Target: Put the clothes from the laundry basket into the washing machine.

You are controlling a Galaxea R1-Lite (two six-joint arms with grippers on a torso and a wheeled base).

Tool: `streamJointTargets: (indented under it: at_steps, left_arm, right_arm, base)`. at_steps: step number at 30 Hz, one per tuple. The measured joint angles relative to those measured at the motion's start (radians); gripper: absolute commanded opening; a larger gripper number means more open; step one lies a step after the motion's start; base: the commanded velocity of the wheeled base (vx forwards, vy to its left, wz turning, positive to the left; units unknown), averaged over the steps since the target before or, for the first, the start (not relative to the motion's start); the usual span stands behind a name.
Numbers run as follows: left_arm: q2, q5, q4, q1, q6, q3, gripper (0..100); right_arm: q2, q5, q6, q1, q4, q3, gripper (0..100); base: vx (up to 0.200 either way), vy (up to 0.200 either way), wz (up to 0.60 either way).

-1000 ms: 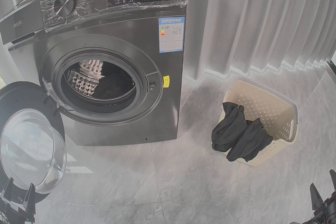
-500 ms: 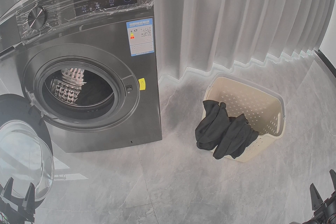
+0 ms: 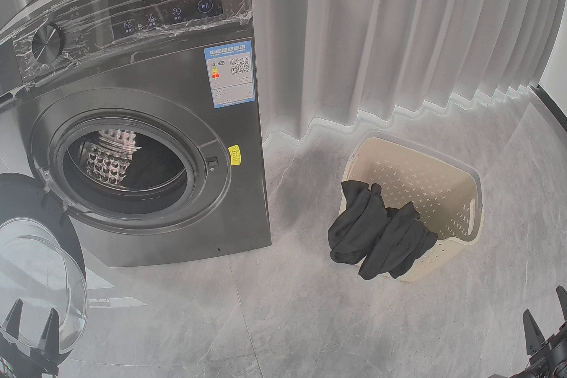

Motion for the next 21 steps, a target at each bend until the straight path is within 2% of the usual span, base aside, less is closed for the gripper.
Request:
streamJointTargets:
  at_steps: [10,17,21]
  left_arm:
    - [0.0,0.0,0.0,0.0,0.001,0.0,100]
    - [0.0,0.0,0.0,0.0,0.002,0.0,100]
    - [0.0,0.001,0.0,0.0,0.002,0.0,100]
  right_arm:
    - [0.0,0.001,0.0,0.001,0.0,0.0,100]
    - [0.0,0.001,0.0,0.001,0.0,0.0,100]
    - [0.0,0.001,0.0,0.001,0.0,0.0,100]
  base:
    - [0.0,0.0,-0.6]
    - [0.0,0.0,0.0]
    - [0.2,0.0,0.0]
